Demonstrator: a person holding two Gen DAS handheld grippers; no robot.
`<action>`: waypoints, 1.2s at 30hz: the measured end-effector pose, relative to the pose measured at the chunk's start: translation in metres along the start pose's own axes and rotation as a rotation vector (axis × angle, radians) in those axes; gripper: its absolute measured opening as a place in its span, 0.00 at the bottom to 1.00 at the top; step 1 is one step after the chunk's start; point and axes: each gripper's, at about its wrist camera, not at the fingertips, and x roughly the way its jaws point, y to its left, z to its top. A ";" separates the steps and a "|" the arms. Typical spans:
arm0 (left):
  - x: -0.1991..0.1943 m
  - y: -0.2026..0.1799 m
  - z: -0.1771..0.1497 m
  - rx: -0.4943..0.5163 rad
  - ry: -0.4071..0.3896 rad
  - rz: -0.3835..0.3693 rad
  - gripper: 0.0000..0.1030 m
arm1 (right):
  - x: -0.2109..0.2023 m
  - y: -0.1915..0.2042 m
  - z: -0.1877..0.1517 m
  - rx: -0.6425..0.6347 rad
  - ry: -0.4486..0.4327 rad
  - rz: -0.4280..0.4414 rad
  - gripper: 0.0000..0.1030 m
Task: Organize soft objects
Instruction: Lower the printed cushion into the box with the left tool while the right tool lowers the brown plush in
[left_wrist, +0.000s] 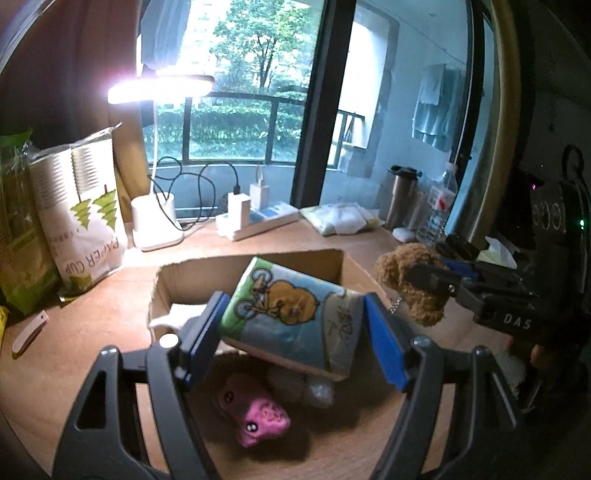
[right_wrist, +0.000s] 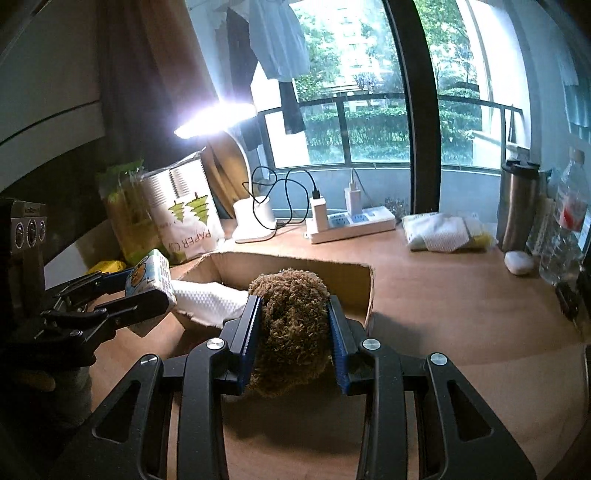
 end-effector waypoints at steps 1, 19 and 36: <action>0.001 0.001 0.001 -0.001 -0.002 0.001 0.72 | 0.002 0.000 0.002 -0.001 -0.001 0.001 0.36; 0.051 0.032 0.014 -0.051 0.025 0.005 0.72 | 0.051 -0.018 0.023 0.001 0.025 -0.007 0.36; 0.104 0.052 0.003 -0.106 0.137 0.028 0.73 | 0.107 -0.037 0.016 0.036 0.130 -0.031 0.39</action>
